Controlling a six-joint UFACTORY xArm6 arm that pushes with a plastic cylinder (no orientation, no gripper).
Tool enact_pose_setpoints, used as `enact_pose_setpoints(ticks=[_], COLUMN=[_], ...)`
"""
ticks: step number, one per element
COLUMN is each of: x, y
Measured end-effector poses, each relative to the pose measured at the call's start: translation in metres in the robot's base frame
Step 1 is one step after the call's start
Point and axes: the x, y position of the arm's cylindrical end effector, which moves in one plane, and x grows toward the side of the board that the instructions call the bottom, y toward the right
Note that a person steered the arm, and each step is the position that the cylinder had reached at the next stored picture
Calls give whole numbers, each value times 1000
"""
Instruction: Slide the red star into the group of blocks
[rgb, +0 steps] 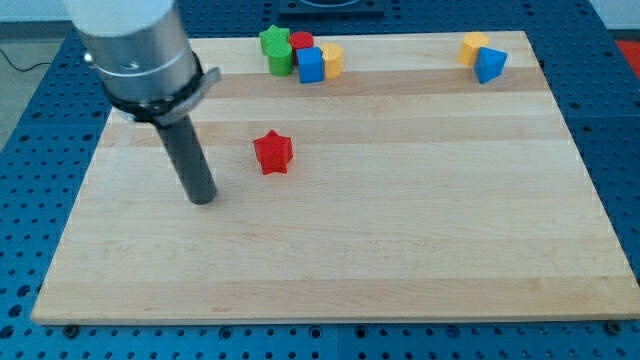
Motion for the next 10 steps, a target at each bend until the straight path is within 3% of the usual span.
enact_pose_setpoints(ticks=[1,4,5,6,7,8,10], x=[-7,-153,-144,-140,-166,-173,-163], y=[49,72,67,22,5,32,16])
